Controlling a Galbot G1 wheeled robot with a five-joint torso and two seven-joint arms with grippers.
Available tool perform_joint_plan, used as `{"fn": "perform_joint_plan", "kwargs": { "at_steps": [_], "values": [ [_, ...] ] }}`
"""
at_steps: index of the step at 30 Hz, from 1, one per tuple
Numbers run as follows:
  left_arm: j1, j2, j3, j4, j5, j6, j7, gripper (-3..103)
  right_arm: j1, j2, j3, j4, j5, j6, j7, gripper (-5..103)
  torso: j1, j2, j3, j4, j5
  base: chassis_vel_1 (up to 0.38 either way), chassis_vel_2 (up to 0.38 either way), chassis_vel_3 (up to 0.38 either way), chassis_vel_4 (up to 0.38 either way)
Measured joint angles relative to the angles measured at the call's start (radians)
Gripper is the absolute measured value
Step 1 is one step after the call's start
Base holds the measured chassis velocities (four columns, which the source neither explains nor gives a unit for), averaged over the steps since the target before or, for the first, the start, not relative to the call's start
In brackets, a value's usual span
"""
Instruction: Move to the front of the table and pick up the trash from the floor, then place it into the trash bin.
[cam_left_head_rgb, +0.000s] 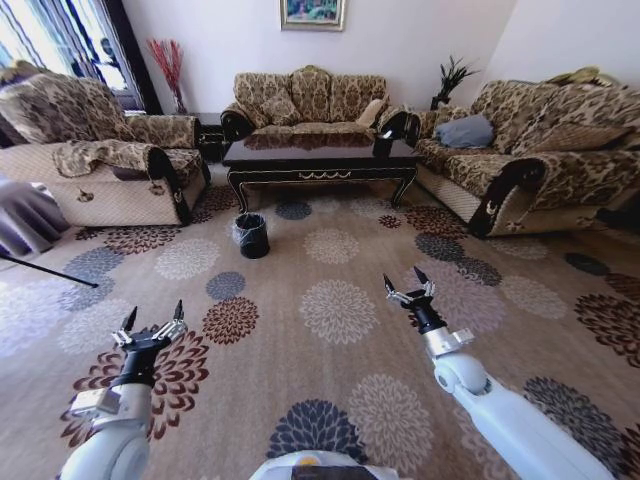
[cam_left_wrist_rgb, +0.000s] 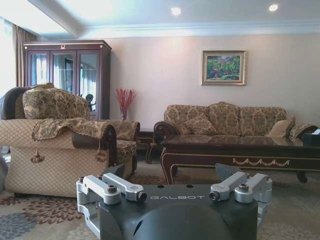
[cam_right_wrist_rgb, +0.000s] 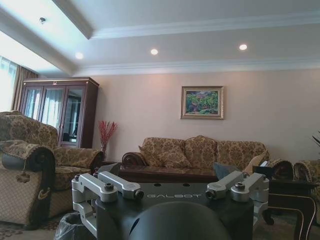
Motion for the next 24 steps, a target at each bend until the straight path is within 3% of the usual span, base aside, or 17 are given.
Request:
{"fn": "perform_joint_plan", "kwargs": {
  "at_steps": [24],
  "values": [
    [0.005,0.0,-0.005,-0.007,0.0,0.0,0.002,100,-0.004,-0.001,0.004,0.003,-0.005,0.0,0.0,100,0.035,0.097,0.062,-0.0001,0.0,0.0,0.0,0.0,0.0]
  ]
}}
